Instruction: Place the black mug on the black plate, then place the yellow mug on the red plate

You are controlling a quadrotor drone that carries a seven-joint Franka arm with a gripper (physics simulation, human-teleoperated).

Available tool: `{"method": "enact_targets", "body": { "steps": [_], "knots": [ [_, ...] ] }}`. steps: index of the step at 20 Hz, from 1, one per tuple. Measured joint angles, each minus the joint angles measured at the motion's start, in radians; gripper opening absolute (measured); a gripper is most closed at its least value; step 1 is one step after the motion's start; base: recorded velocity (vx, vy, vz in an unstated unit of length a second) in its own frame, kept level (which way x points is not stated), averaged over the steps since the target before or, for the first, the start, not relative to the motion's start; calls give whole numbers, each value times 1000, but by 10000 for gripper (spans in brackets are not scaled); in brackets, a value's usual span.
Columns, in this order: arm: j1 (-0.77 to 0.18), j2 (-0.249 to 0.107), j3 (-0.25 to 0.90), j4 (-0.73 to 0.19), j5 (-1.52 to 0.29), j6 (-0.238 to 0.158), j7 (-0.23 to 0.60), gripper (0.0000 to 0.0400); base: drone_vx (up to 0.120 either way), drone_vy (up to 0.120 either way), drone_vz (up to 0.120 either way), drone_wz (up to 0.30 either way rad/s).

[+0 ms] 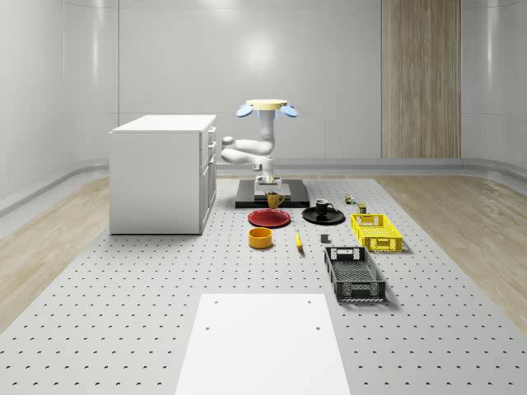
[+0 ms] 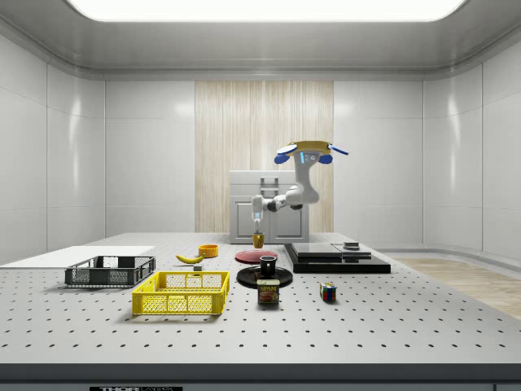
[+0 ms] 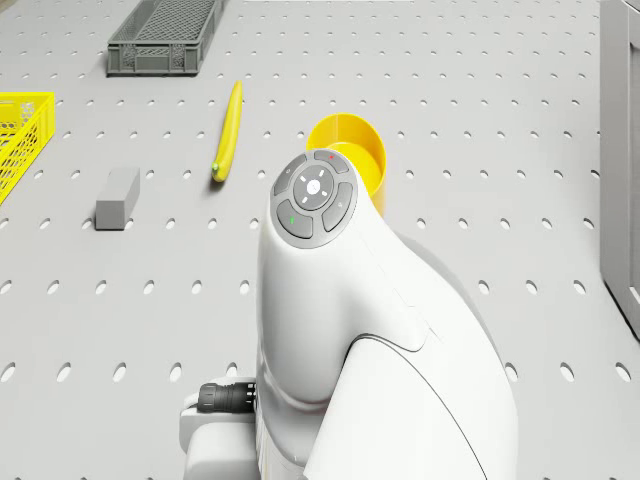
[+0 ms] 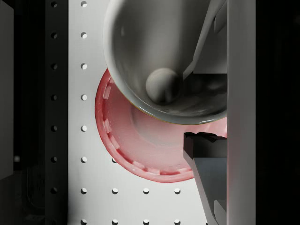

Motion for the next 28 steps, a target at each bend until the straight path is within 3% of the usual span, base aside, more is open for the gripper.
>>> {"method": "enact_targets", "body": {
  "steps": [7, 21, 24, 28],
  "knots": [
    [-1, 0, -8, 2, -7, 4, 0, 110, 0, -40, 0, 0],
    [-29, 11, -139, 42, -129, 54, 4, 110, 0, 0, 0, 0],
    [-34, 16, -162, 51, -151, 61, 4, 251, 0, 0, 0, 0],
    [-33, 21, -166, 52, -156, 58, 3, 345, 0, 0, 0, 0]
  ]
}}
